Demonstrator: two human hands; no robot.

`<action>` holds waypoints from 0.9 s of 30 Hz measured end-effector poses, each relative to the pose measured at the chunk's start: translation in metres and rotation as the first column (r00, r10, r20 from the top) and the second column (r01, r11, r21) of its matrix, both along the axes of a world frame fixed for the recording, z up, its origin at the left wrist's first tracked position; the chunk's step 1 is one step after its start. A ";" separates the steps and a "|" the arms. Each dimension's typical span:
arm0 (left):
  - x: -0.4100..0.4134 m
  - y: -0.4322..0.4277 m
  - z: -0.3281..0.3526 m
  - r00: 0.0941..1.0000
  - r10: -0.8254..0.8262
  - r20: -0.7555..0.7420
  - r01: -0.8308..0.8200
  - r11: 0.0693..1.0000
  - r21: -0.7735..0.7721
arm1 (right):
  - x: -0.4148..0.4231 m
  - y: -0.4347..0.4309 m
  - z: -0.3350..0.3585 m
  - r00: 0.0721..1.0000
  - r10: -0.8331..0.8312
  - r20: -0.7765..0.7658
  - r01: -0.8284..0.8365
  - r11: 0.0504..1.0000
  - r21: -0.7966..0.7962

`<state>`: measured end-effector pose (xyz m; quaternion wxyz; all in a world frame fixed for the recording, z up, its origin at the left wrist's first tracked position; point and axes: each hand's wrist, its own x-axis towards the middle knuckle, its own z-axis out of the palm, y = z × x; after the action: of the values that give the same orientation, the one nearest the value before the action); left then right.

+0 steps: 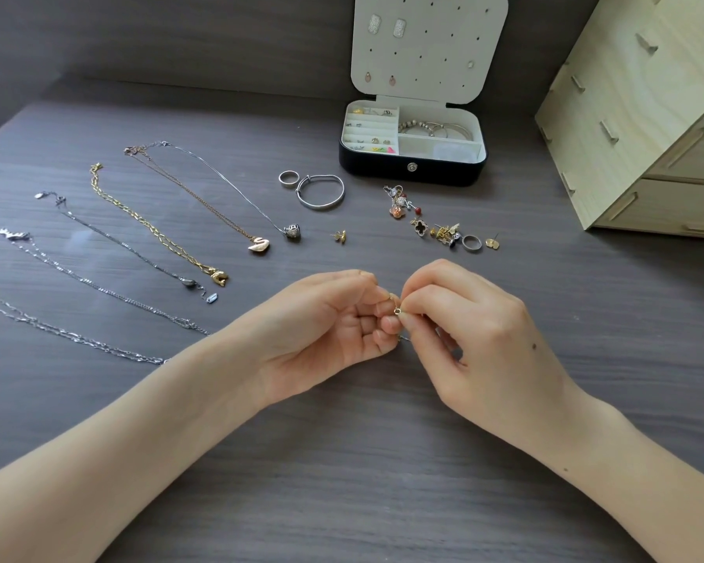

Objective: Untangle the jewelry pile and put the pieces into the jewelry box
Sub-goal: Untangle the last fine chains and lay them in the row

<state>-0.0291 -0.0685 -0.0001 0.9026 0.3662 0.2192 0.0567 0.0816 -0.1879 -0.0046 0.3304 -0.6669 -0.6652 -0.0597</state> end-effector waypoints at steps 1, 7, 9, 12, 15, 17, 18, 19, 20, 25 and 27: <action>0.000 0.000 0.000 1.000 0.001 -0.003 -0.001 1.000 -0.008 | 0.000 0.000 0.000 1.000 -0.001 -0.012 0.001 1.000 -0.004; -0.001 0.002 0.001 0.999 0.030 -0.021 -0.031 0.998 -0.048 | 0.003 -0.002 0.004 0.991 0.012 -0.135 -0.013 1.000 -0.005; -0.001 0.001 0.001 0.999 0.033 -0.029 -0.034 0.999 -0.042 | 0.004 -0.002 0.006 0.982 0.011 -0.188 -0.016 1.000 -0.024; -0.003 0.002 0.003 1.000 0.011 -0.027 -0.010 1.000 0.024 | 0.005 -0.003 0.010 0.944 -0.015 -0.329 -0.010 0.997 -0.075; -0.007 -0.001 0.007 1.000 -0.021 -0.020 0.025 0.979 0.204 | 0.007 -0.003 0.013 0.854 -0.069 -0.516 -0.008 0.989 -0.145; -0.007 -0.003 0.008 0.999 -0.023 -0.024 0.030 0.936 0.350 | 0.009 -0.003 0.016 0.809 -0.085 -0.582 -0.018 0.985 -0.170; -0.007 -0.003 0.008 0.999 -0.017 -0.031 0.029 0.900 0.434 | 0.009 -0.002 0.016 0.804 -0.087 -0.588 -0.019 0.985 -0.173; -0.007 -0.003 0.007 0.999 -0.010 -0.041 0.030 0.844 0.536 | 0.009 -0.002 0.018 0.810 -0.090 -0.579 -0.015 0.985 -0.173; -0.007 -0.003 0.007 0.999 -0.009 -0.046 0.036 0.768 0.639 | 0.009 -0.002 0.019 0.821 -0.093 -0.563 -0.007 0.985 -0.174; -0.009 -0.004 0.010 1.000 0.011 0.004 -0.007 0.330 0.944 | 0.010 0.002 0.028 0.790 -0.120 -0.601 -0.025 0.974 -0.227; -0.008 -0.003 0.013 0.998 0.053 0.016 -0.026 0.200 0.979 | 0.010 0.003 0.033 0.755 -0.134 -0.642 -0.043 0.967 -0.252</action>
<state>-0.0376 -0.0715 0.0134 0.4641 0.8489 0.1528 0.2015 0.0913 -0.1849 0.0282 0.4529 -0.6979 -0.4933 0.2539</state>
